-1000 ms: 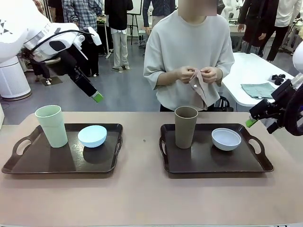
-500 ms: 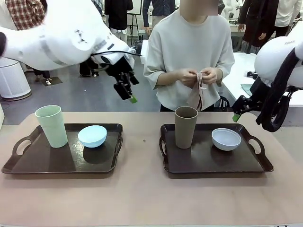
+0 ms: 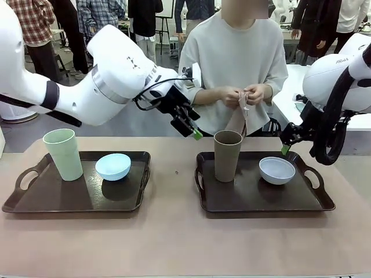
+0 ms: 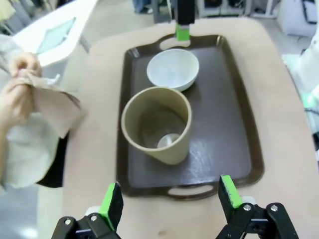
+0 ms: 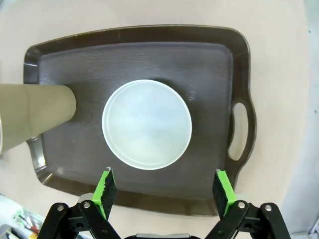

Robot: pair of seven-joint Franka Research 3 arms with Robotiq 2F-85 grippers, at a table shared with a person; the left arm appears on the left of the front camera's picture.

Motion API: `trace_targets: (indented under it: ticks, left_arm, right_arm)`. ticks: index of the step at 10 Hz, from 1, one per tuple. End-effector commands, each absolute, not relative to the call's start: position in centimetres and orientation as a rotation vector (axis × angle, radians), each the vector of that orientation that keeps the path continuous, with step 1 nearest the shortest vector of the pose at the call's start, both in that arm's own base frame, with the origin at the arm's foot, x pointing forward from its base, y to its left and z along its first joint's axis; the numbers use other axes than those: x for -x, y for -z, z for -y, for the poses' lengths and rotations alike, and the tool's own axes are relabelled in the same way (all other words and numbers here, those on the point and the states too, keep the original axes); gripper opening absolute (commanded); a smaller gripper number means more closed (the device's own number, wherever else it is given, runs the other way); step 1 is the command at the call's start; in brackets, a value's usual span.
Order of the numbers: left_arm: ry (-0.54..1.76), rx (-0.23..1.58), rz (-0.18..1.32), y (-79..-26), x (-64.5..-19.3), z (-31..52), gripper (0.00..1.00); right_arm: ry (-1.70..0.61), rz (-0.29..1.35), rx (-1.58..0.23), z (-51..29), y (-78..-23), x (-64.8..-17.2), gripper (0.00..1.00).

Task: Set up a tray with a mat and arrange the tableware.
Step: Pick up the Picnic Bowl and Reusable plastic cup from the Handle tray in front of the human's position and hold them in the air.

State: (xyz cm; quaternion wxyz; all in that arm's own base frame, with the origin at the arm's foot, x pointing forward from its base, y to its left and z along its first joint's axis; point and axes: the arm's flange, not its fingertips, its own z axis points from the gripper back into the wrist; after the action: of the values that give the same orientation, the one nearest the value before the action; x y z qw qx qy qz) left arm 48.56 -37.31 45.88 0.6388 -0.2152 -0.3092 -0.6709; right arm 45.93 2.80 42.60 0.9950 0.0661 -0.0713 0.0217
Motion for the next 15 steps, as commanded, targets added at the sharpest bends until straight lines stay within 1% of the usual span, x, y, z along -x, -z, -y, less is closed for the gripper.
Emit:
trace_targets:
  ticks: [1, 2, 3, 4, 5, 6, 7, 8, 9, 10, 11, 12, 13, 15]
  left_arm:
    - [1.520, 0.599, 0.672, -43.9, -49.3, 36.3, 1.00]
    - [1.508, 0.647, 0.688, -43.0, -49.7, 36.0, 1.00]
    - [1.501, 0.763, 0.737, -42.2, -49.5, 35.8, 1.00]
    - [1.487, 0.842, 0.737, -42.0, -49.8, 35.5, 1.00]
    - [1.490, 0.877, 0.739, -42.0, -49.6, 35.3, 1.00]
    - [1.473, 0.883, 0.722, -42.6, -49.7, 34.9, 1.00]
    - [1.438, 0.866, 0.744, -44.6, -48.8, 34.0, 1.00]
    - [1.479, 0.847, 0.714, -42.3, -49.7, 35.8, 1.00]
    - [1.479, 0.847, 0.714, -42.3, -49.7, 35.8, 1.00]
    - [1.470, 0.862, 0.726, -43.5, -49.8, 35.2, 1.00]
    - [1.553, 0.929, 0.800, -42.9, -50.0, 35.5, 1.00]
    - [1.564, 0.884, 0.889, -41.9, -51.2, 35.3, 1.00]
    - [1.554, 0.857, 0.917, -40.8, -51.6, 35.4, 1.00]
    - [1.536, 0.850, 0.924, -38.7, -52.4, 35.5, 1.00]
  right_arm:
    - [-0.031, 0.142, -0.113, -3.7, -42.4, -47.1, 1.00]
    - [-0.026, 0.144, -0.119, -3.8, -42.3, -47.3, 1.00]
    - [-0.027, 0.144, -0.122, -3.7, -42.2, -47.1, 1.00]
    - [-0.017, 0.154, -0.133, -3.6, -42.2, -47.2, 1.00]
    - [-0.013, 0.156, -0.135, -3.4, -42.1, -47.1, 1.00]
    - [-0.013, 0.160, -0.140, -3.5, -42.1, -47.1, 1.00]
    - [0.025, 0.176, -0.131, -3.4, -42.5, -46.8, 1.00]
    - [-0.043, 0.143, -0.134, -3.1, -42.3, -46.7, 1.00]
    - [-0.043, 0.143, -0.134, -3.1, -42.3, -46.7, 1.00]
    - [-0.027, 0.150, -0.135, -3.0, -42.4, -46.7, 1.00]
    - [-0.015, 0.133, -0.135, -2.8, -41.9, -47.5, 1.00]
    - [-0.004, 0.125, -0.162, -2.5, -41.2, -48.4, 1.00]
    - [0.011, 0.121, -0.154, -2.3, -40.5, -48.7, 1.00]
    - [0.030, 0.120, -0.157, -1.8, -39.3, -49.2, 1.00]
